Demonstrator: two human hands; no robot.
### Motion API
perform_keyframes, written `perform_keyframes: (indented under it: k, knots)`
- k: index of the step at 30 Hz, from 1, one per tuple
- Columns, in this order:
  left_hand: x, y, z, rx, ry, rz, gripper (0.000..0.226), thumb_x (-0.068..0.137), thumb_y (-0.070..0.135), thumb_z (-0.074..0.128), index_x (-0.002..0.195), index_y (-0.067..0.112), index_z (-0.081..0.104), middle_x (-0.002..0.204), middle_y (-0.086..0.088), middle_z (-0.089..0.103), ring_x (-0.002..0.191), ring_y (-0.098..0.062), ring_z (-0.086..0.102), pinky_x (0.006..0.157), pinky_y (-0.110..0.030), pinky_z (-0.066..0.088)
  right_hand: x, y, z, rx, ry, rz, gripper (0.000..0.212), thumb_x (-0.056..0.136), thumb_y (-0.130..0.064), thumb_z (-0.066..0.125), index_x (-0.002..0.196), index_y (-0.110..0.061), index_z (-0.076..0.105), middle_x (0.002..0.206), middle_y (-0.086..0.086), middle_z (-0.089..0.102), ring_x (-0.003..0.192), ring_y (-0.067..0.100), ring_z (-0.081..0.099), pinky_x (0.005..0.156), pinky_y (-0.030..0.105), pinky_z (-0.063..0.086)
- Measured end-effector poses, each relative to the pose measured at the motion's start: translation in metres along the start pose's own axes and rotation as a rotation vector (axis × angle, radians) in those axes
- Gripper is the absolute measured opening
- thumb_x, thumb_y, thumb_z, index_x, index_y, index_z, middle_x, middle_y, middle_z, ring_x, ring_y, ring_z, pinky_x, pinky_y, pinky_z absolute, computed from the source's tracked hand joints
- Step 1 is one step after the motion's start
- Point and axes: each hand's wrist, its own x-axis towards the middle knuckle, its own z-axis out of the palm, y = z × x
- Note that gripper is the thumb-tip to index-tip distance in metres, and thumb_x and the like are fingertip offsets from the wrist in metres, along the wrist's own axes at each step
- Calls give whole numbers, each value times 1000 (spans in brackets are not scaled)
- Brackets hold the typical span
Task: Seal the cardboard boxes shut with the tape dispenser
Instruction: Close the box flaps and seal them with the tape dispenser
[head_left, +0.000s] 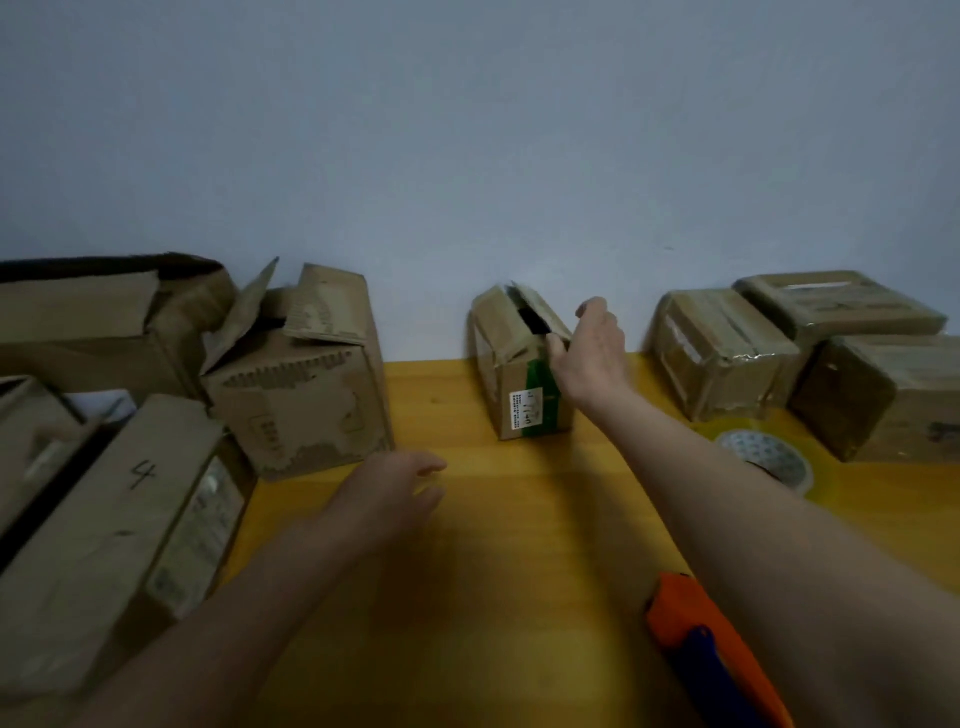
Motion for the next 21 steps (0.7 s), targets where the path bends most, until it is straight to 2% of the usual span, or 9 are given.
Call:
perform_keyframes:
  k: [2,5,8,11,14,18,21]
  knots:
    - [-6,-10,-4,-8,-5,-9,42,96,29,57,137,23,51,140,4,51,126,-15,47,103,-29,39,3,-2,10,-20,-74,20,39,98,-25,46,136,-22,38,124,15,50,113,35,48,91,47,47]
    - [-8,-20,-10,-38,2,-19,53,95,31,57,145,24,41,148,2,42,135,-16,38,109,-31,33,3,-4,21,-73,-156,20,40,99,-17,37,133,-31,51,121,15,55,107,34,53,86,46,51]
    - [-10,-20,-13,-96,17,-31,63,95,33,58,150,27,28,154,1,32,141,-18,30,113,-35,29,-8,-7,25,-27,-140,18,38,99,-16,37,127,-28,60,121,13,55,104,33,54,82,43,52]
    - [-14,-14,-15,-170,45,-24,74,93,37,60,153,30,17,157,2,23,142,-19,25,114,-39,29,-30,-10,20,69,-200,26,35,101,-18,39,129,-24,59,127,13,52,110,32,53,88,45,52]
    - [-22,-1,-21,-238,116,2,91,84,50,66,152,41,6,161,6,1,147,-22,4,116,-50,18,-58,-15,0,113,-316,-31,36,100,-15,40,131,-21,58,133,11,51,119,31,50,95,44,49]
    - [-43,15,-31,17,195,116,117,63,73,69,148,48,-8,157,9,-23,145,-21,-21,115,-55,-2,-103,-18,-40,227,-502,-141,35,97,0,42,121,-14,64,126,7,57,118,24,51,93,33,46]
    - [-61,19,-32,215,119,143,121,56,85,60,145,50,-14,156,8,-28,143,-22,-27,116,-58,-8,-130,-15,-66,423,-668,-49,38,92,10,45,115,-11,67,135,3,50,130,19,44,108,33,37]
